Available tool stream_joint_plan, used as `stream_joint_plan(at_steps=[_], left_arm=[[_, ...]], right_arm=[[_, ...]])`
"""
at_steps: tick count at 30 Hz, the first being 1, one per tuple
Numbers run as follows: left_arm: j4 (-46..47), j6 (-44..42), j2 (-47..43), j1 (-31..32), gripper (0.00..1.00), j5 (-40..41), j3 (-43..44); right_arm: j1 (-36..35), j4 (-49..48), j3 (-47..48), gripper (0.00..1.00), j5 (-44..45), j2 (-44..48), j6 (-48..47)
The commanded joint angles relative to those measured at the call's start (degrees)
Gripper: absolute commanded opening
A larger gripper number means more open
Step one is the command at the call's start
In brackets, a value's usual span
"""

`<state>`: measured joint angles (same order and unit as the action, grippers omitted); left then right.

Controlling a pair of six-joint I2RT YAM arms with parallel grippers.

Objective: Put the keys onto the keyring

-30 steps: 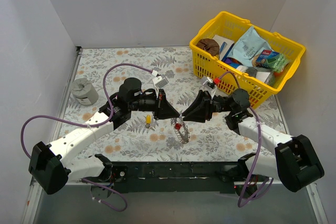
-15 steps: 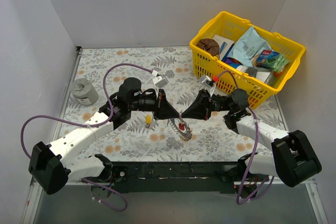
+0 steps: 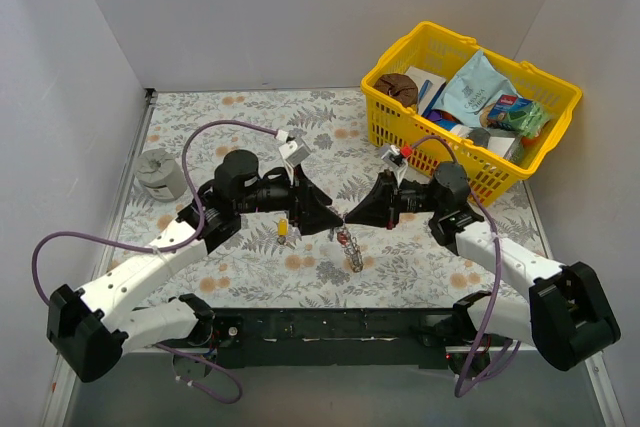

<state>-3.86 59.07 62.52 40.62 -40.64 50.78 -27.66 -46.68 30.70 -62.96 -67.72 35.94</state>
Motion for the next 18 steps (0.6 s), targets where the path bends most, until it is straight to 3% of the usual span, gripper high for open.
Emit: stream_joint_plan(at_steps=[1, 7, 12, 18], left_arm=[[1.66, 0.69, -5.74, -0.1, 0.83, 7.49, 1.52], [2.88, 2.27, -6.01, -1.16, 0.81, 7.16, 1.16], [9.82, 5.7, -5.57, -1.51, 0.66, 2.07, -0.25], [13.43, 7.03, -3.55, -1.6, 0.56, -3.12, 0.28]], right_arm=[[-0.11, 12.29, 4.72, 0.01, 3.36, 5.14, -10.97], [-0.11, 15.83, 4.99, 0.01, 6.69, 9.09, -13.19], [-0.2, 3.89, 1.39, 0.01, 11.53, 13.05, -4.93], [-0.2, 0.98, 2.0, 0.01, 10.93, 14.02, -2.37]])
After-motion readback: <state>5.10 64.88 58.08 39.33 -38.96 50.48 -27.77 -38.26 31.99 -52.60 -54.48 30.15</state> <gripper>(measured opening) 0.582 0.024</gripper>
